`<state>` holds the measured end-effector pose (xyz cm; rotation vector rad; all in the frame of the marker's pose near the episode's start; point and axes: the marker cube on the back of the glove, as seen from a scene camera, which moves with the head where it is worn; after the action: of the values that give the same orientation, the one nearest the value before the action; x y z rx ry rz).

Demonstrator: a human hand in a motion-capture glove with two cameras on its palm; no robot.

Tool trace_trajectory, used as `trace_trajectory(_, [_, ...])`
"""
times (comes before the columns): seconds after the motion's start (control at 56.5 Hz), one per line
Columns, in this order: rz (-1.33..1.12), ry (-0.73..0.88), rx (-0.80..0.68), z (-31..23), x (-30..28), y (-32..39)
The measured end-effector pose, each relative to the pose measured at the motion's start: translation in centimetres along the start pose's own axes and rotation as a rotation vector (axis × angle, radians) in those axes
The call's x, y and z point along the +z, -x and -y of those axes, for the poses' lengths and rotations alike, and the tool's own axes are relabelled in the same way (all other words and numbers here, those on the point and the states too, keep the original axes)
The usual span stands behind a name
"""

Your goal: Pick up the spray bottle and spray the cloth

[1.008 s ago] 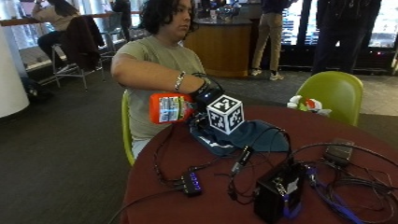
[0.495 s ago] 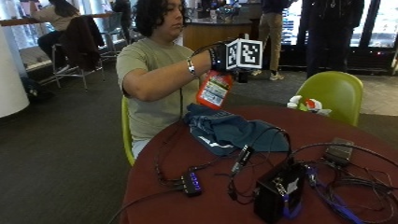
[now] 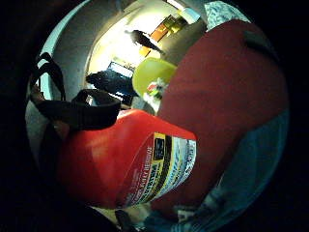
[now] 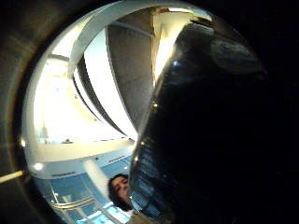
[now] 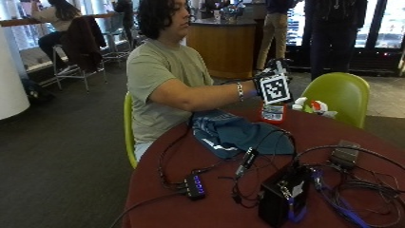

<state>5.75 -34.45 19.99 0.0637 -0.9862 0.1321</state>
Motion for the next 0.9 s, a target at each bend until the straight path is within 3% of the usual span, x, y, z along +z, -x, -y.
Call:
trace_trajectory(0.177, [0.015, -0.066, -0.053, 3.4, 0.8, 0.6])
trace_trajectory(0.265, [-0.004, -0.012, -0.048, 3.5, 1.0, 0.3])
trace_trajectory(0.425, [0.097, -0.07, -0.035, 4.1, 1.1, 1.3])
trace_trajectory(0.495, [-0.032, -0.094, -0.005, 4.2, 1.0, -0.5])
trace_trajectory(0.619, [-0.002, 0.011, 0.087, 2.0, 0.4, 0.7])
trace_trajectory(0.708, [-0.09, -0.035, 0.146, 0.6, -0.3, 0.6])
trace_trajectory(0.902, [-0.376, 0.075, 0.097, -7.5, -4.6, 3.1])
